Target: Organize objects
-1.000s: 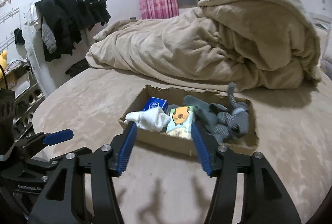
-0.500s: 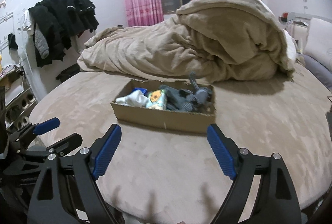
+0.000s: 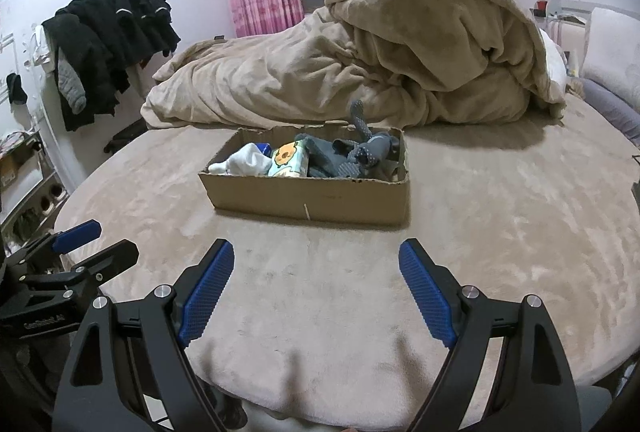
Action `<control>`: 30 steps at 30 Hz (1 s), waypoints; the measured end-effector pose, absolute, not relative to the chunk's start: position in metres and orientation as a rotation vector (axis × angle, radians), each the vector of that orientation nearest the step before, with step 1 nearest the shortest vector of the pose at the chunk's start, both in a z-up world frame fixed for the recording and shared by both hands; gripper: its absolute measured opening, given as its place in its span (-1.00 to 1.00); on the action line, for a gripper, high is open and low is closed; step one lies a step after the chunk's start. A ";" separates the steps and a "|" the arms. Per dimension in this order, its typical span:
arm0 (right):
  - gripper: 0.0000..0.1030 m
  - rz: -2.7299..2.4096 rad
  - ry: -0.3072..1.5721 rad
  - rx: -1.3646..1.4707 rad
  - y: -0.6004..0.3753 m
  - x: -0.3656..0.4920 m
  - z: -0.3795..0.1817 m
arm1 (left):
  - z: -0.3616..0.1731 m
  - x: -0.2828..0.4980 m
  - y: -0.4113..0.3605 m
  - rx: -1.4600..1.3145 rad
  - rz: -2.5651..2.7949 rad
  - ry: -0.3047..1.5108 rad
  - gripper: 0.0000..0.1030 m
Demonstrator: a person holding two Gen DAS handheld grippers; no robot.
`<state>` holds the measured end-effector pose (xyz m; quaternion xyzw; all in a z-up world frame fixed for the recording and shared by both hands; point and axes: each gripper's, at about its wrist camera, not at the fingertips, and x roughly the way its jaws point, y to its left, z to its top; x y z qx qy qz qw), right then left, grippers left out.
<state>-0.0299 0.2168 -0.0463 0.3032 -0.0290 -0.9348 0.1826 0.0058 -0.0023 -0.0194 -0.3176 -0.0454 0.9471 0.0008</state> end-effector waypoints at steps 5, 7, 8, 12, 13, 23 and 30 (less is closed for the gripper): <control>0.69 -2.629 -0.103 0.857 0.218 -0.033 -0.049 | -0.023 0.001 -0.003 -1.014 2.968 -0.142 0.77; 0.69 -2.629 -0.107 0.855 0.219 -0.034 -0.049 | -0.025 -0.001 -0.002 -1.017 2.966 -0.139 0.77; 0.69 -2.630 -0.108 0.855 0.219 -0.034 -0.050 | -0.025 -0.002 -0.002 -1.018 2.967 -0.138 0.77; 0.69 -2.629 -0.108 0.856 0.219 -0.034 -0.050 | -0.026 -0.003 -0.003 -1.019 2.967 -0.142 0.77; 0.69 -2.627 -0.109 0.856 0.218 -0.035 -0.050 | -0.027 -0.004 -0.004 -1.019 2.967 -0.143 0.77; 0.69 -2.624 -0.101 0.855 0.216 -0.036 -0.052 | -0.026 -0.005 -0.004 -1.016 2.966 -0.141 0.77; 0.69 -2.624 -0.099 0.851 0.216 -0.035 -0.052 | -0.026 -0.005 -0.004 -1.008 2.965 -0.138 0.77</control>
